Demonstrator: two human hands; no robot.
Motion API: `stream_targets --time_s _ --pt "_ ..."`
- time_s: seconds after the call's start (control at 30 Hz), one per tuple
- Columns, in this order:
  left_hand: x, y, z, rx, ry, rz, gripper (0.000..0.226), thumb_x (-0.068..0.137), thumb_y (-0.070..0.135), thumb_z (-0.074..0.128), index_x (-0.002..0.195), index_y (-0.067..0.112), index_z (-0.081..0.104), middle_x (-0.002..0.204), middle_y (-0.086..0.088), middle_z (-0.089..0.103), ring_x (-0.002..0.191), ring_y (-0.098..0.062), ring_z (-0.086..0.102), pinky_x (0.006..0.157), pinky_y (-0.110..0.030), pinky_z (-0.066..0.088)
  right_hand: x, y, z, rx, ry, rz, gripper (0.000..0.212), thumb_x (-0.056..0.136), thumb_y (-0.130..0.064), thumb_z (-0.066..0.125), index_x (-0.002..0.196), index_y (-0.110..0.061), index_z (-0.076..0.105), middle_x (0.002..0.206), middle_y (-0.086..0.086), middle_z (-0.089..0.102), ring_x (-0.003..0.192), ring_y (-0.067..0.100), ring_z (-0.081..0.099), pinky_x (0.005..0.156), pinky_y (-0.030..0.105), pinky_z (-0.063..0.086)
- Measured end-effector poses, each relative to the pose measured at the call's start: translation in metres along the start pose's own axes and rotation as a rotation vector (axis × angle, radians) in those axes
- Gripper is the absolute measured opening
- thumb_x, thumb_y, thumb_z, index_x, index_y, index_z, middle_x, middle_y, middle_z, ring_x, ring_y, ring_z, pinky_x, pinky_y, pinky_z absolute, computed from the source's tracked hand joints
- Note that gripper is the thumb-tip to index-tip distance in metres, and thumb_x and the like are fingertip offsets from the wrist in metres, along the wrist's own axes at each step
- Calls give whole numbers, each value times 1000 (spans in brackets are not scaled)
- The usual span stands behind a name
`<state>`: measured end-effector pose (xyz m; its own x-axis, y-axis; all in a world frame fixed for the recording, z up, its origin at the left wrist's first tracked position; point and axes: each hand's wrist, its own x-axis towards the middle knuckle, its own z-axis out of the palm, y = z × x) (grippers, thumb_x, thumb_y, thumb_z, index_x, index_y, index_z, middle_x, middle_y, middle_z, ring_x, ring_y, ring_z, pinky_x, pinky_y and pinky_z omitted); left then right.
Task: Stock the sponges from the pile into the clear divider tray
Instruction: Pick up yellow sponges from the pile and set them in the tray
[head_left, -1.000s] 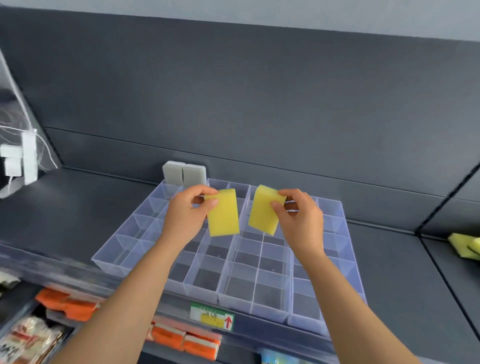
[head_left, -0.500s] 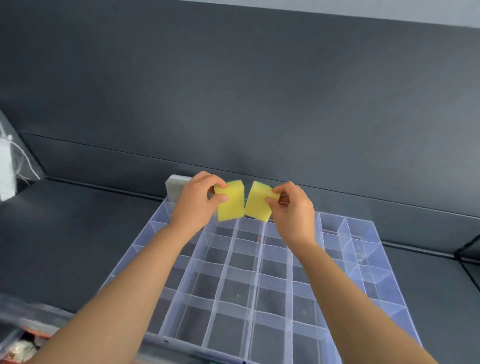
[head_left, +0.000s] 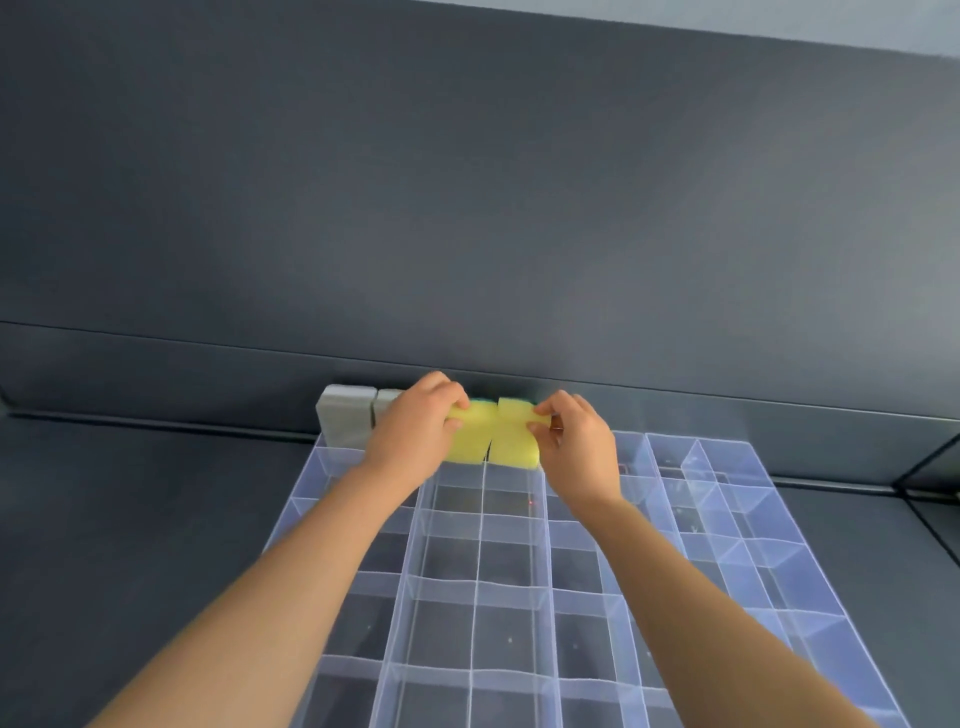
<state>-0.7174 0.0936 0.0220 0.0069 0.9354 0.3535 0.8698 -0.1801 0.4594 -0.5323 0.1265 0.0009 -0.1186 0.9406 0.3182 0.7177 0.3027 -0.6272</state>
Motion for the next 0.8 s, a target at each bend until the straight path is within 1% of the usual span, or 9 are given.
stream_targets --time_s 0.07,0.2,0.3,0.43,0.53,0.57,0.63,0.7,0.8 --pt "0 -2 4 12 -3 7 15 85 6 62 100 10 63 108 -2 58 88 -23 58 77 -34 46 1 2 2 -51 -8 -26 10 91 -12 59 100 -11 60 100 3 60 74 23 56 66 30 46" --pt "3 -4 11 96 7 53 15 82 3 65 96 8 65 102 -4 62 94 -25 55 78 -35 46 2 6 6 -126 -29 -68 8 90 -10 58 97 -9 61 98 8 61 72 30 56 62 33 47" --pt "10 -1 15 163 32 152 17 70 -7 71 81 5 67 87 -7 65 84 -30 56 71 -36 49 4 11 5 -151 -37 -86 9 89 -10 59 97 -8 61 97 10 62 74 31 56 61 33 45" --pt "17 -1 16 239 6 170 17 68 -9 70 74 5 65 82 -7 62 81 -28 55 67 -35 47 5 16 5 -219 -105 -96 15 92 -14 56 105 -9 61 104 8 60 84 30 56 64 28 38" --pt "16 -7 14 378 -36 169 31 48 -8 81 59 13 61 65 -1 58 64 -24 54 55 -30 46 4 11 9 -220 -106 -134 15 91 -12 57 104 -7 62 107 8 59 91 29 56 69 32 45" --pt "15 -7 14 432 -45 155 33 43 -5 83 55 15 60 61 1 57 61 -23 53 53 -29 44 5 10 10 -219 -105 -149 14 91 -11 57 103 -7 63 108 8 59 91 29 56 70 33 46" --pt "14 -6 17 505 -44 132 33 41 -1 84 54 19 60 59 5 56 61 -22 53 55 -31 40 5 11 11 -218 -107 -173 15 90 -9 58 103 -6 63 107 8 59 90 30 57 68 32 45" --pt "14 -4 18 540 -51 122 32 43 2 84 54 21 60 59 7 57 63 -22 53 57 -32 38 4 11 11 -221 -111 -171 20 90 -8 57 109 -8 61 106 8 60 86 32 58 65 31 43" --pt "15 -4 20 583 -41 123 32 43 3 84 55 21 60 59 7 57 64 -21 53 57 -31 37 4 12 11 -228 -116 -181 22 90 -6 54 110 -9 63 102 11 60 78 36 59 64 38 50"
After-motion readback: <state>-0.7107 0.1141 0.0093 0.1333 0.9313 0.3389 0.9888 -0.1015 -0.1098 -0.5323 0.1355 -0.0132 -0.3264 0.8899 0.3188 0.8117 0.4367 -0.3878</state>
